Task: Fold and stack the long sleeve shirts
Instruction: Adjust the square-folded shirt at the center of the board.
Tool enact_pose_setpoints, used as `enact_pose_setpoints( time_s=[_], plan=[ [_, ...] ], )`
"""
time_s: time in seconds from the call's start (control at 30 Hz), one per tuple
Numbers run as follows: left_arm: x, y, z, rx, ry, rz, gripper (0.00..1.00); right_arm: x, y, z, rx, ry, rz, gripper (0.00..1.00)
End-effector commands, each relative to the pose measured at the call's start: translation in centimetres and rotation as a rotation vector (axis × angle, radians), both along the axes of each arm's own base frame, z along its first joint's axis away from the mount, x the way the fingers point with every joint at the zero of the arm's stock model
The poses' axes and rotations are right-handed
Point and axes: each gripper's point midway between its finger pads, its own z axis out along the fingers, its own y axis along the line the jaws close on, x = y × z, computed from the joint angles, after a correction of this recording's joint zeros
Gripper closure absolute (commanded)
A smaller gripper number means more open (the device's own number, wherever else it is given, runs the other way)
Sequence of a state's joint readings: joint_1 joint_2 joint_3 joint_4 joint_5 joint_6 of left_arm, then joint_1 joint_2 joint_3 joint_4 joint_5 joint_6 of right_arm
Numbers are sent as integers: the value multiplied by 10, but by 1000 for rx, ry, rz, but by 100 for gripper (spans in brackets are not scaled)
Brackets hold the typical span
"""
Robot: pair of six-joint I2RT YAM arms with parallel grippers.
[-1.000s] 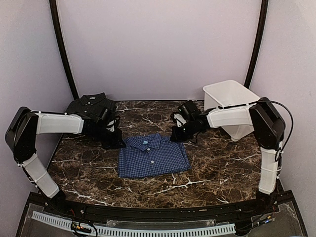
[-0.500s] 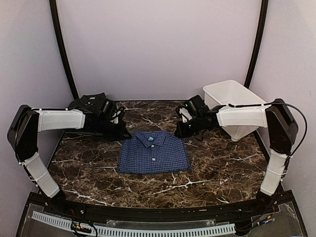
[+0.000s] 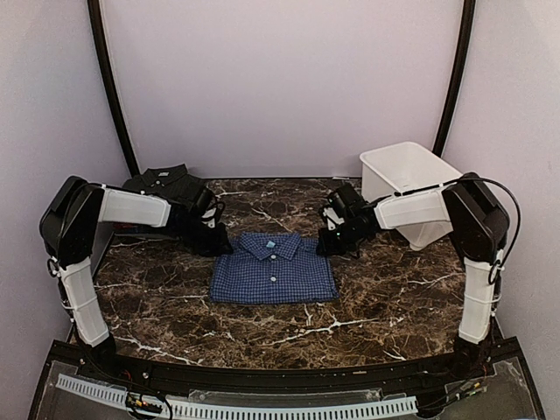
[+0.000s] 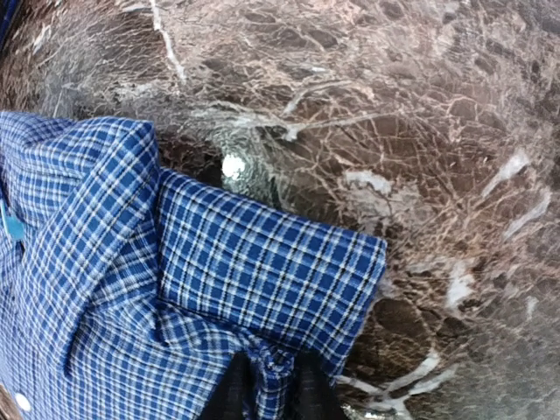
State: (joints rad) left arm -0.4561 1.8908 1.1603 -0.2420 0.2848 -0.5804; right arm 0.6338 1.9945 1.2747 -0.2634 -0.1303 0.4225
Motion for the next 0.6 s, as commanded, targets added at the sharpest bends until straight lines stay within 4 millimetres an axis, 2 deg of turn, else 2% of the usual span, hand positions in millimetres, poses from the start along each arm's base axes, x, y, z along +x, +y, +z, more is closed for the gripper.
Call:
enact_pose_setpoints(
  time_s=[0.0, 0.07, 0.1, 0.17, 0.23, 0.3, 0.33, 0.4, 0.47, 0.57],
  plan=[
    [20, 30, 23, 129, -69, 95, 71, 21, -3, 30, -15, -79, -37, 70],
    [22, 38, 35, 161, -95, 118, 60, 22, -10, 42, -37, -102, -53, 59],
    [23, 40, 41, 167, -107, 123, 58, 22, -13, 48, -47, -112, -60, 57],
    [24, 46, 58, 183, -141, 140, 55, 21, -17, 65, -56, -143, -78, 56],
    [24, 49, 76, 180, -173, 151, 55, 15, -12, 79, -44, -166, -69, 56],
    [20, 45, 91, 153, -202, 149, 56, 4, 3, 89, -21, -177, -35, 58],
    [17, 37, 102, 124, -227, 130, 58, 0, 10, 90, -10, -173, -16, 59],
    [10, 22, 110, 84, -239, 90, 62, -8, 24, 88, 8, -163, 15, 60],
    [3, 6, 108, 45, -224, 51, 68, -13, 36, 86, 42, -143, 39, 61],
    [-5, -8, 94, 3, -177, 11, 80, -13, 49, 79, 93, -113, 61, 63]
  ],
)
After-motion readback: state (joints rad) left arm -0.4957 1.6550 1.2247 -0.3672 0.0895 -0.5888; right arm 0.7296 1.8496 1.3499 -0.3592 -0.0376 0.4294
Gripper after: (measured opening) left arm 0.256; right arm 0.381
